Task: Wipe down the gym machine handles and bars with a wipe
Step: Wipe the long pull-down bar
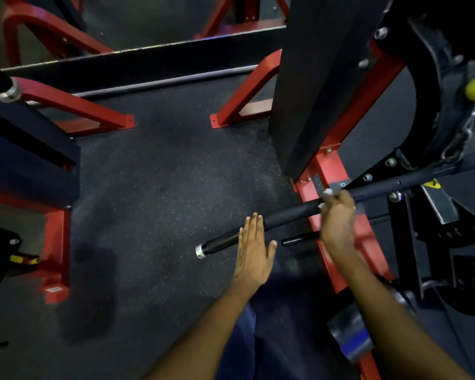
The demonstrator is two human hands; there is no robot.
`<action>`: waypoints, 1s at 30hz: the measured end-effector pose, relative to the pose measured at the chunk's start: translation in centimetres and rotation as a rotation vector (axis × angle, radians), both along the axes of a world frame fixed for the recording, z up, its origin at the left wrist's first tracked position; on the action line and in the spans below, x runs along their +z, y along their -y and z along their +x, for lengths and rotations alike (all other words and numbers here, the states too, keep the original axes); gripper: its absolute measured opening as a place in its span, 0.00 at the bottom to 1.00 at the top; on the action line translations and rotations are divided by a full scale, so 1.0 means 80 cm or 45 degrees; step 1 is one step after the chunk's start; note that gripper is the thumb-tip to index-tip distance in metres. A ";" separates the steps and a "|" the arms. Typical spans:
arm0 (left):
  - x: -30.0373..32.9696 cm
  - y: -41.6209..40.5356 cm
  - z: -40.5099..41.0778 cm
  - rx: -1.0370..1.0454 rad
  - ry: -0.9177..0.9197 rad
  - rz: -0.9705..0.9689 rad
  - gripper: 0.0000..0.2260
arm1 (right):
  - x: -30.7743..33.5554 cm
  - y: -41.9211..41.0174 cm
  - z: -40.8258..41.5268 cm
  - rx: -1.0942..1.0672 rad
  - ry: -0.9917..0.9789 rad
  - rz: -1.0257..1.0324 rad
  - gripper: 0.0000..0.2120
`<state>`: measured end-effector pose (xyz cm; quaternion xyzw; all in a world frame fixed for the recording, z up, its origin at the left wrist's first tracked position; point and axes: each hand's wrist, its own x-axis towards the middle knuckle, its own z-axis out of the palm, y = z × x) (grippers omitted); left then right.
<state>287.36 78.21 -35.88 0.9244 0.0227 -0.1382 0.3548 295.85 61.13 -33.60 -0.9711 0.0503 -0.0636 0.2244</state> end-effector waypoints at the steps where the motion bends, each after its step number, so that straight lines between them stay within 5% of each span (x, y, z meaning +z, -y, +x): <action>1: 0.000 0.001 0.000 0.011 -0.003 0.007 0.29 | -0.009 -0.016 -0.008 0.145 -0.021 -0.038 0.05; 5: 0.001 0.006 0.014 -0.099 0.004 0.045 0.28 | -0.002 -0.015 -0.021 0.614 -0.074 -0.083 0.14; 8: 0.008 0.013 0.028 -0.131 -0.047 0.041 0.28 | 0.017 0.072 0.018 0.236 0.043 -0.092 0.18; 12: 0.011 0.024 0.031 -0.060 -0.082 0.043 0.28 | 0.054 0.094 0.038 -0.228 -0.102 0.004 0.08; 15: 0.010 0.035 0.030 -0.029 -0.081 0.075 0.30 | 0.024 0.037 0.013 0.023 -0.028 0.085 0.04; 19: 0.016 0.044 0.033 -0.047 -0.089 0.090 0.31 | 0.011 0.014 -0.032 0.519 -0.281 0.032 0.11; 21: 0.018 0.046 0.035 -0.082 -0.098 0.097 0.31 | 0.022 0.057 -0.018 0.406 -0.084 -0.001 0.07; 26: 0.022 0.057 0.039 -0.047 -0.125 0.162 0.32 | 0.042 0.169 0.035 -0.536 -0.061 0.205 0.10; 30: 0.029 0.068 0.037 -0.007 -0.174 0.202 0.33 | 0.032 0.116 0.020 -0.162 -0.010 0.438 0.06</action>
